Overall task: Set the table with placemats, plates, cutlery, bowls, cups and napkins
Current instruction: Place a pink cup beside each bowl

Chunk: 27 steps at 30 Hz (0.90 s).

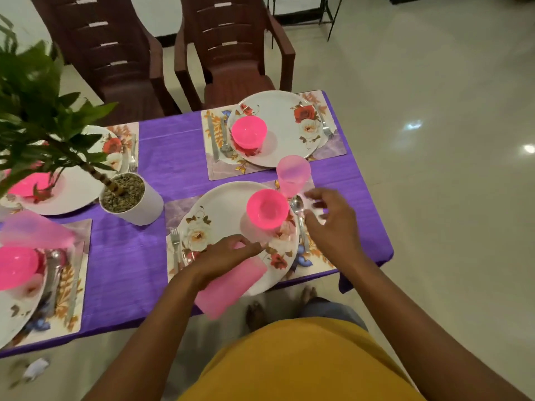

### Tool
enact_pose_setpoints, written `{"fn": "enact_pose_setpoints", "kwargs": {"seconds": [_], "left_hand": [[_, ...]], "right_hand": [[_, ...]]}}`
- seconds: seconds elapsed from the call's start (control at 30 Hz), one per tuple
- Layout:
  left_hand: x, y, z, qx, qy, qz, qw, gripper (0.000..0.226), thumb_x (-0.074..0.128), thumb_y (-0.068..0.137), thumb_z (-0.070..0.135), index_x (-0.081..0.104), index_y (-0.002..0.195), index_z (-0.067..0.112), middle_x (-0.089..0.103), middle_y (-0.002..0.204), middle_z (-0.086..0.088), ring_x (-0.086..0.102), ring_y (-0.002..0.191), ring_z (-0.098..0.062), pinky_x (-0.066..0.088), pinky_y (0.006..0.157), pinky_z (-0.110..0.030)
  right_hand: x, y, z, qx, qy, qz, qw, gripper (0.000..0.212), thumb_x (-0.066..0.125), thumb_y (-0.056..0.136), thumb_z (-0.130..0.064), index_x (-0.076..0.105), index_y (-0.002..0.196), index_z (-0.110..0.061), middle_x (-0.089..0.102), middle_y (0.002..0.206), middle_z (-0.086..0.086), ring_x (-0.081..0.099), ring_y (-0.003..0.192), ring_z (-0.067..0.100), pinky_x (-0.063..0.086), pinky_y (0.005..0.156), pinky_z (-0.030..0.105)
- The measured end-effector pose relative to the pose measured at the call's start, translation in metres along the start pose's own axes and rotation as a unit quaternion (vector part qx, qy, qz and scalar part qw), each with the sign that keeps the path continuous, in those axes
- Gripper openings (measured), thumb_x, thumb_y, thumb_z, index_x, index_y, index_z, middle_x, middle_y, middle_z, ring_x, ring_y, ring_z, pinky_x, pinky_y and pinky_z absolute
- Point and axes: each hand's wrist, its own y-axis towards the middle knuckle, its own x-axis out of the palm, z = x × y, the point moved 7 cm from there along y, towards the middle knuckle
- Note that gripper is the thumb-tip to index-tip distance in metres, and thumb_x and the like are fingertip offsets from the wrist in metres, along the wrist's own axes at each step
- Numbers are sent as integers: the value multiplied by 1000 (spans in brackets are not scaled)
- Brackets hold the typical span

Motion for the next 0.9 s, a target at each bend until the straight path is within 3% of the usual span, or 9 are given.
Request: {"fn": "enact_pose_setpoints", "kwargs": {"seconds": [0.07,0.17,0.23,0.33,0.4,0.47,0.57,0.8,0.9], "left_hand": [[19,-5,18,-2,-100,-53,994,61,63,83,78,70,116,28,73,117,-3,70,99,-16,56,82,-29],[49,-5,47,-23,-217,-118,969,63,58,91,75,66,127,24,75,116,-19,73,96,-33,58,80,-42],[71,-2,68,-38,-266,-137,953,64,56,92,70,64,129,19,75,108,-22,73,90,-34,60,78,-44],[107,8,104,-53,-282,-145,947,62,56,92,68,66,119,13,73,101,-22,72,90,-37,59,80,-44],[131,17,129,-29,-284,-145,947,55,57,93,65,68,110,14,70,98,-23,70,84,-37,59,73,-42],[159,29,154,-15,-289,-147,946,48,57,94,63,70,101,18,68,97,-25,67,80,-37,57,71,-41],[201,45,187,9,-259,-150,954,51,57,93,68,73,103,21,68,97,-24,65,84,-36,54,74,-42],[293,67,268,25,-250,-152,956,52,52,94,62,71,105,15,71,93,-20,73,71,-31,60,60,-35],[319,76,292,15,-247,-163,955,50,52,96,64,75,101,20,70,98,-23,69,84,-37,58,72,-42]], "right_hand": [[0,-11,3,3,34,-80,996,26,69,91,-11,73,111,-27,72,108,-15,67,101,3,58,89,44],[-2,-25,3,-25,75,-215,974,25,70,94,-17,76,116,-28,75,111,-16,68,108,5,57,94,39],[-13,-29,9,-30,104,-255,961,26,69,97,-16,74,118,-30,75,113,-17,68,110,5,54,96,32],[-44,-23,29,-19,126,-269,955,22,66,99,-7,75,117,-14,74,105,-21,68,103,0,51,87,18],[-70,-16,47,-8,142,-279,950,18,64,99,-3,75,112,-11,72,102,-29,68,108,-3,50,84,13],[-101,-8,67,-6,177,-294,939,17,64,98,2,76,106,-8,72,105,-31,62,125,2,52,89,16],[-146,4,101,7,208,-308,928,12,65,95,9,74,103,7,75,109,-17,54,135,4,53,96,23],[-246,33,165,65,227,-311,921,14,68,92,11,72,106,13,76,107,-15,61,128,6,55,90,22],[-278,43,183,89,241,-293,921,15,69,91,10,74,105,9,78,104,-14,63,126,5,56,88,22]]}}
